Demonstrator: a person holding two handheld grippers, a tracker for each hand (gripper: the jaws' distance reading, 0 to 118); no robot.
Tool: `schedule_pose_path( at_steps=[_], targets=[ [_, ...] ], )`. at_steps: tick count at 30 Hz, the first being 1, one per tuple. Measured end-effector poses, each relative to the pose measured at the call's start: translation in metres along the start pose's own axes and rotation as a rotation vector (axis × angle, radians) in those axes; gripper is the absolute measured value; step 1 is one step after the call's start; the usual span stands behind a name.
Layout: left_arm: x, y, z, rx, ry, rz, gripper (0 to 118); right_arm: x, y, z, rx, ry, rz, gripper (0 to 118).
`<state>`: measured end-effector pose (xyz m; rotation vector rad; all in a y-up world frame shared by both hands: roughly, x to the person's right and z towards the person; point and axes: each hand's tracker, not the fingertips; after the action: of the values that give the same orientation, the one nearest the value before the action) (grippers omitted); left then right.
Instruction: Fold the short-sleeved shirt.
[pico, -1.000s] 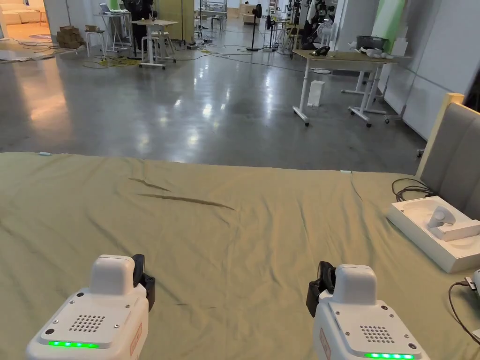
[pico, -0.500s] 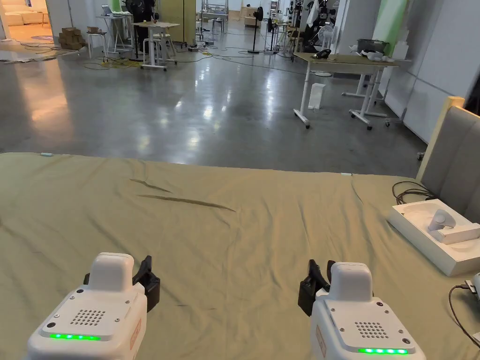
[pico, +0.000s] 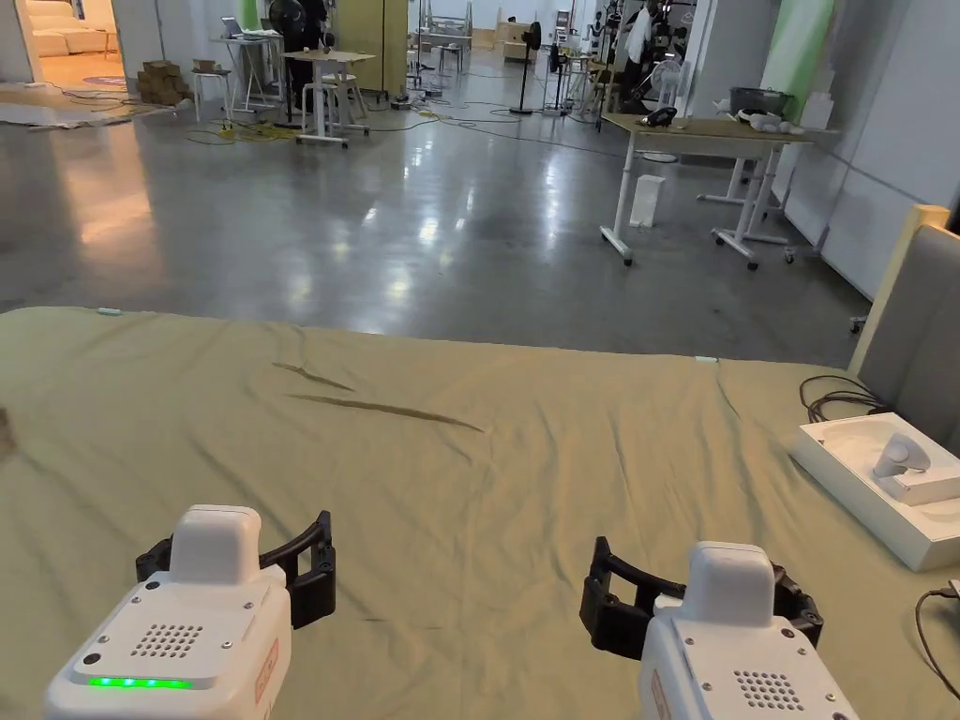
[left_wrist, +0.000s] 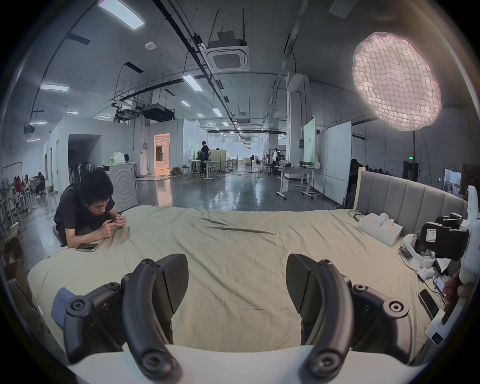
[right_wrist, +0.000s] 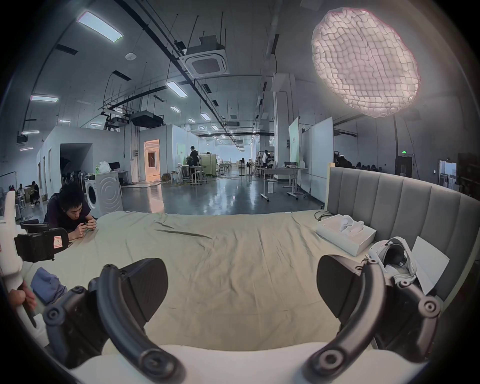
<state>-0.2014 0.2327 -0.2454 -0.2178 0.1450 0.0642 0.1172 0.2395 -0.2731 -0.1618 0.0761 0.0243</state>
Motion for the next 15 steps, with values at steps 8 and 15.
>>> schedule_pose_path(
  at_steps=[8, 15],
  targets=[
    [0.004, 0.0021, 0.0028, 0.032, 0.004, -0.033, 83, 0.0018, 0.0039, -0.0054, -0.033, 0.016, -0.005, 116],
    [0.0073, 0.0021, 0.003, 0.037, 0.004, -0.058, 83, 0.0068, 0.0028, -0.0065, -0.039, 0.037, -0.053, 116]
  ],
)
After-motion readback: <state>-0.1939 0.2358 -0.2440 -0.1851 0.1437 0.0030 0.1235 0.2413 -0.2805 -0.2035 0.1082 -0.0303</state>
